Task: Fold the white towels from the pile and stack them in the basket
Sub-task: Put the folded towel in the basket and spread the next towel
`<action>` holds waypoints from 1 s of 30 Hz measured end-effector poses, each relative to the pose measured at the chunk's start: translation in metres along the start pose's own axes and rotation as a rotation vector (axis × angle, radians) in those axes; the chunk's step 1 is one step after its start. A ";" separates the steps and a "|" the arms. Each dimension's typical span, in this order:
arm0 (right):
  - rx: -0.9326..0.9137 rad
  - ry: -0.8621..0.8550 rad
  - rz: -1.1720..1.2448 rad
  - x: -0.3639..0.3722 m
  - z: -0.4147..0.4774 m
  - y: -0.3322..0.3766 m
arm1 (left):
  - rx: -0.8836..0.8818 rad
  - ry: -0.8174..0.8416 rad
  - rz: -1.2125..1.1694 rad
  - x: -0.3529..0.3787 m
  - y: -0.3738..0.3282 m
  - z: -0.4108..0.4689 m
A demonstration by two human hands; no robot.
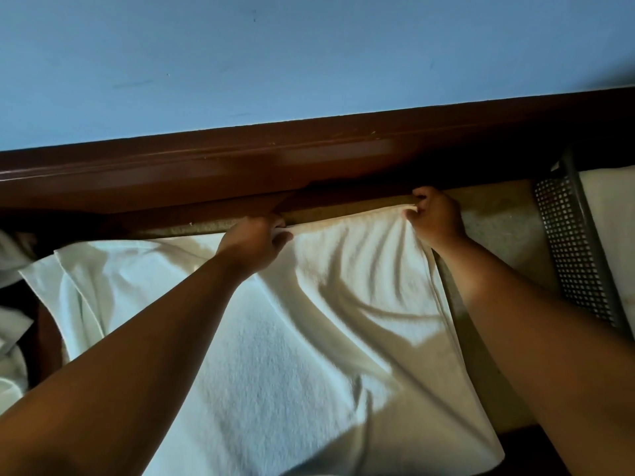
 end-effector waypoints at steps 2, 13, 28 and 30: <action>0.069 -0.007 0.003 0.005 0.000 0.001 | -0.012 -0.001 0.033 0.001 0.001 -0.001; 0.229 0.049 -0.219 -0.003 0.006 0.008 | -0.142 0.009 0.243 -0.011 0.013 -0.042; -0.137 -0.139 -0.334 -0.006 0.002 0.010 | -0.274 -0.141 0.453 -0.014 0.050 -0.050; -0.386 -0.115 -0.304 0.009 -0.032 0.035 | -0.251 -0.153 0.490 -0.025 0.065 -0.057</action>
Point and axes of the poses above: each hand's wrist, its own z-axis towards the middle knuckle, its own x-axis out of the palm, y = z × x, the point moved 2 cm from there along z, towards the middle knuckle, and after that the axes turned 12 degrees about -y, right-handed, at the moved point
